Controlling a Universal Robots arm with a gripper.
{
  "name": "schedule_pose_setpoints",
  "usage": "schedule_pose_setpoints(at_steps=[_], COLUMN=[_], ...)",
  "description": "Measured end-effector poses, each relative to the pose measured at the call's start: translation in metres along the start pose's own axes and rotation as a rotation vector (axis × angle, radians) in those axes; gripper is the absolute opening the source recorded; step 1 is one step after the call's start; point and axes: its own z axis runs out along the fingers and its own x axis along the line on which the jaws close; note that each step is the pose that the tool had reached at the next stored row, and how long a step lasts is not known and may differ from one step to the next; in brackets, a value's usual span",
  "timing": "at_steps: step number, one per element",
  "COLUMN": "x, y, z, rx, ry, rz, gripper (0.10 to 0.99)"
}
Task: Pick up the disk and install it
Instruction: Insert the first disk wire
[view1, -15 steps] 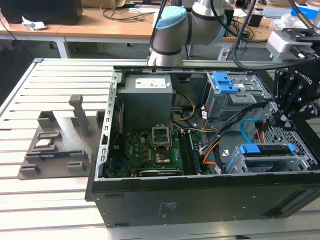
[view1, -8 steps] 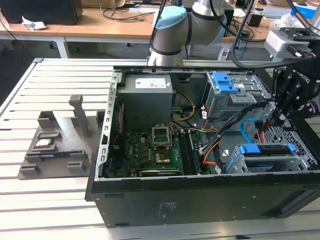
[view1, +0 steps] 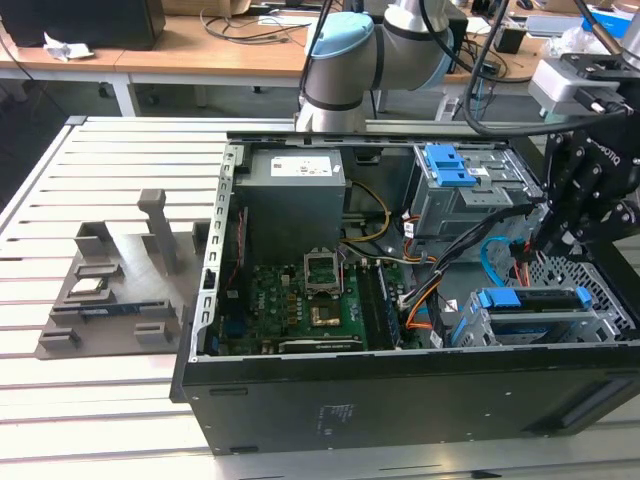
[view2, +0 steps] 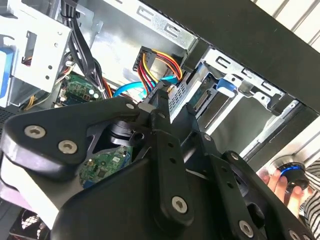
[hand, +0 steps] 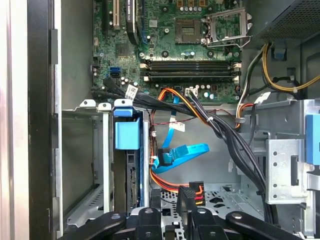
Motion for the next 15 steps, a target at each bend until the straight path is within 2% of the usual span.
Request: schedule_pose_setpoints(at_steps=[1,4,5,11,13,15], x=[-0.0002,-0.0126,-0.0144,-0.0153,-0.0152,-0.0152], y=[0.0000,-0.0014,-0.0019,-0.0029,-0.0053,-0.0069], z=[-0.0028,-0.0009,0.0004,0.0075,0.0106,0.0111], rx=[0.000,-0.005,-0.007,-0.008,-0.008,-0.008], ry=[-0.0002,-0.0003,0.0004,0.0258,0.0359,0.0377], rz=[0.000,0.000,0.000,0.000,0.000,0.000], gripper=[0.302,0.302,0.302,0.302,0.302,0.302])
